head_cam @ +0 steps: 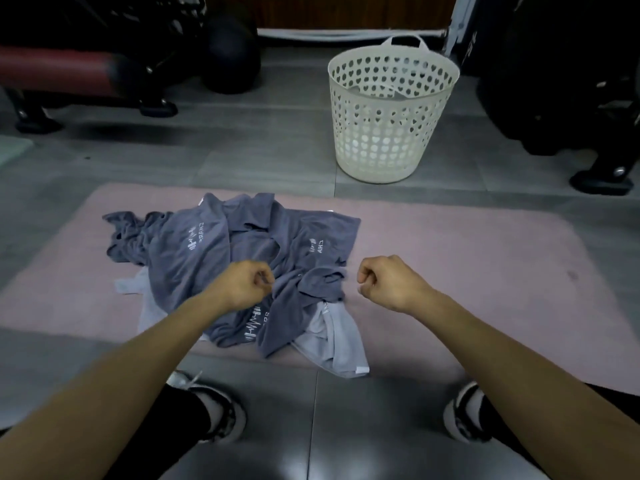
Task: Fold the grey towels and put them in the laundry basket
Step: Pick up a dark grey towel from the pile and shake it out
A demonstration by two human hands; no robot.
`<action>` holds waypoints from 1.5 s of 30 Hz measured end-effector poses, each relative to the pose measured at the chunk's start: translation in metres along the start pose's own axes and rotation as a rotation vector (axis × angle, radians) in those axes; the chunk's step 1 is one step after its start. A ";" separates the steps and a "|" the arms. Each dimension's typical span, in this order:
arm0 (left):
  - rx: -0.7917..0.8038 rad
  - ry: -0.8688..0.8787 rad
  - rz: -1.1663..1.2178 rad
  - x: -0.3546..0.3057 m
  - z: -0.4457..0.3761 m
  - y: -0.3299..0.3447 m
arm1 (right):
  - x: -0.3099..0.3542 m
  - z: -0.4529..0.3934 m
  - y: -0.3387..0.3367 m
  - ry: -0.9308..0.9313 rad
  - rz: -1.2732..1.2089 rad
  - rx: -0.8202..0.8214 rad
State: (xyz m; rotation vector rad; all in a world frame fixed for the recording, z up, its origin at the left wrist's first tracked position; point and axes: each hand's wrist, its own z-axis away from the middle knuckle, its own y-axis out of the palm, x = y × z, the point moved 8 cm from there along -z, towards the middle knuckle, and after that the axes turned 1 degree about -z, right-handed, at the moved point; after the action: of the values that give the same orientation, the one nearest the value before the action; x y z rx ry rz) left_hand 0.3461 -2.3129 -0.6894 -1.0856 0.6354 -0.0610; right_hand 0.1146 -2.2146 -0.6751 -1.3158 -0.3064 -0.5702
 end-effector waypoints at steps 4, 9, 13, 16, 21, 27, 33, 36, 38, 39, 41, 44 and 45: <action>0.015 0.024 -0.009 0.015 -0.049 0.061 | -0.043 -0.031 0.032 0.052 -0.085 0.002; -0.007 0.025 -0.171 0.011 -0.105 0.116 | -0.085 -0.061 0.068 0.130 -0.160 0.036; 0.065 0.025 -0.447 0.016 -0.140 0.147 | -0.102 -0.069 0.078 0.149 -0.187 0.025; 0.014 -0.002 -0.372 0.018 -0.149 0.137 | -0.108 -0.066 0.078 0.165 -0.218 0.056; -0.221 0.283 -0.185 -0.021 -0.122 0.055 | -0.102 -0.057 0.054 0.155 -0.278 -0.005; -0.248 0.752 -0.317 -0.110 -0.048 -0.031 | -0.032 -0.045 0.005 -0.015 -0.371 -0.020; -0.374 0.802 -0.103 -0.150 0.012 -0.103 | 0.045 -0.035 -0.044 -0.244 -0.290 -0.203; -0.470 0.657 0.051 -0.132 0.031 -0.129 | 0.054 -0.027 -0.076 -0.230 -0.374 -0.286; -0.510 0.532 0.186 -0.115 0.038 -0.136 | 0.059 -0.018 -0.094 -0.228 -0.433 -0.271; -0.518 0.486 0.241 -0.110 0.042 -0.137 | 0.064 -0.012 -0.098 -0.243 -0.458 -0.235; -0.513 0.456 0.289 -0.113 0.049 -0.140 | 0.081 0.002 -0.100 -0.303 -0.525 -0.138; -0.487 0.458 0.303 -0.128 0.056 -0.146 | 0.109 0.016 -0.100 -0.386 -0.533 -0.074; -0.488 0.449 0.332 -0.128 0.055 -0.147 | 0.115 0.017 -0.101 -0.401 -0.516 -0.094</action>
State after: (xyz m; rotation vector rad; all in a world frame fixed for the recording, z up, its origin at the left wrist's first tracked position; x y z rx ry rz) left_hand 0.3062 -2.2948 -0.4913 -1.4347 1.2743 0.1499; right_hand 0.1554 -2.2383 -0.5286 -1.4440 -0.9784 -0.7537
